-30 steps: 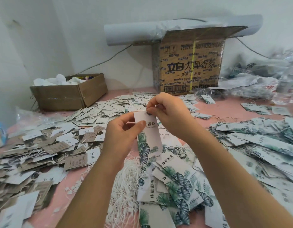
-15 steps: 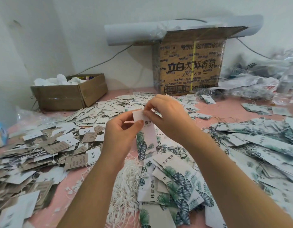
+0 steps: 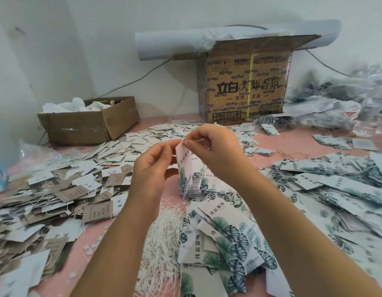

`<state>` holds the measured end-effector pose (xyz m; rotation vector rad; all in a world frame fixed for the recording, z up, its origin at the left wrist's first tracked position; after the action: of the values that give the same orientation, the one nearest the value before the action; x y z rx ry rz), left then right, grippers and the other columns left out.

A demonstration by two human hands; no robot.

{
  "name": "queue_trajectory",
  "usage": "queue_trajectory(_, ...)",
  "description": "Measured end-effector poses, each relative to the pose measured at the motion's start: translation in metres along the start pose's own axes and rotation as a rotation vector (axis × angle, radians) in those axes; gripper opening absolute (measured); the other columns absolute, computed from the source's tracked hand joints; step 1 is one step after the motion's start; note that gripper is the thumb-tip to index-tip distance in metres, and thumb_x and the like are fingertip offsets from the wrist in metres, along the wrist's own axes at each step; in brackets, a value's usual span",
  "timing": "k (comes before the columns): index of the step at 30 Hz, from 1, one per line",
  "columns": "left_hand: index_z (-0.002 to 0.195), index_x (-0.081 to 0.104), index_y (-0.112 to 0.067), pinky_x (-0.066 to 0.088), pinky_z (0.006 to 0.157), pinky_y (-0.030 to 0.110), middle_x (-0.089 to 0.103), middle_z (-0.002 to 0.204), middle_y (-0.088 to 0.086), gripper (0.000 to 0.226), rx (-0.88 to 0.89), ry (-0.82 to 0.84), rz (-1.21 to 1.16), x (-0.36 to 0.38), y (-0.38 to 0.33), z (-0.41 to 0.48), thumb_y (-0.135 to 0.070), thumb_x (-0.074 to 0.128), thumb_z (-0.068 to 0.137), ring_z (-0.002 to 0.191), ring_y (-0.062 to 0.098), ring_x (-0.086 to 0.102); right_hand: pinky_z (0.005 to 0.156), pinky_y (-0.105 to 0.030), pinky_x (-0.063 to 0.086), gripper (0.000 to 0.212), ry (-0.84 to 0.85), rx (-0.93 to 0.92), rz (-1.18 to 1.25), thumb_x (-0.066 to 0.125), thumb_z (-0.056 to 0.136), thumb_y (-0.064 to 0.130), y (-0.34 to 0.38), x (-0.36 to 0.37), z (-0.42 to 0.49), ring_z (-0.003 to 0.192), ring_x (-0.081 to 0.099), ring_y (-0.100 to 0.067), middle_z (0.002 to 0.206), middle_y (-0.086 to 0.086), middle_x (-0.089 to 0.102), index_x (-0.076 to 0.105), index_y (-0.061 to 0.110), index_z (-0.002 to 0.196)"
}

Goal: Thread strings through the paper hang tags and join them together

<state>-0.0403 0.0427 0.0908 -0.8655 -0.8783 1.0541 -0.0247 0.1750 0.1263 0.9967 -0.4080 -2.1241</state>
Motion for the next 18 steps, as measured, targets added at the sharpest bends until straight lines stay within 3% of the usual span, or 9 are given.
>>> queue_trajectory(3, 0.078, 0.069, -0.023, 0.053, 0.066, 0.026, 0.070, 0.077, -0.005, 0.007, 0.017, -0.038, -0.011, -0.004, 0.002, 0.001, -0.022, 0.065, 0.072, 0.076, 0.012, 0.063, 0.050, -0.007, 0.034, 0.005, 0.012, 0.046, 0.144, 0.065, 0.085, 0.013, 0.002, 0.007, -0.001, 0.049, 0.046, 0.012, 0.042, 0.025, 0.046, 0.067, 0.011, 0.081)
queue_trajectory(5, 0.072, 0.067, -0.024, 0.050, 0.063, 0.022, 0.067, 0.071, -0.009, 0.007, 0.026, -0.053, -0.013, -0.008, 0.004, 0.002, -0.026, 0.068, 0.066, 0.072, 0.007, 0.061, 0.049, -0.008, 0.033, 0.007, 0.017, 0.057, 0.229, 0.066, 0.084, 0.010, 0.004, 0.011, -0.002, 0.046, 0.047, 0.007, 0.040, 0.022, 0.047, 0.065, 0.013, 0.078)
queue_trajectory(13, 0.078, 0.063, -0.024, 0.049, 0.059, 0.018, 0.066, 0.075, -0.010, 0.009, 0.073, -0.051, 0.038, -0.006, 0.006, 0.003, -0.032, 0.064, 0.073, 0.070, 0.007, 0.060, 0.045, -0.004, 0.031, 0.011, 0.053, 0.044, 0.294, 0.065, 0.085, 0.006, 0.005, 0.008, -0.002, 0.041, 0.045, 0.007, 0.035, 0.025, 0.043, 0.063, 0.013, 0.077)
queue_trajectory(18, 0.081, 0.061, -0.019, 0.049, 0.063, 0.023, 0.065, 0.075, -0.011, 0.001, 0.072, -0.096, 0.067, -0.006, 0.006, 0.003, -0.020, 0.062, 0.082, 0.071, 0.008, 0.059, 0.042, -0.007, 0.029, 0.008, 0.067, 0.054, 0.286, 0.065, 0.085, 0.009, 0.004, 0.010, -0.003, 0.039, 0.041, 0.002, 0.034, 0.021, 0.041, 0.066, 0.012, 0.077)
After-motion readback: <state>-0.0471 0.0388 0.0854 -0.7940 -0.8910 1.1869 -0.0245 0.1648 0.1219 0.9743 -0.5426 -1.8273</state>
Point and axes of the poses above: each hand's wrist, its own z-axis towards the middle knuckle, its own x-axis out of the palm, y = z × x, the point moved 1 cm from there along z, towards the middle knuckle
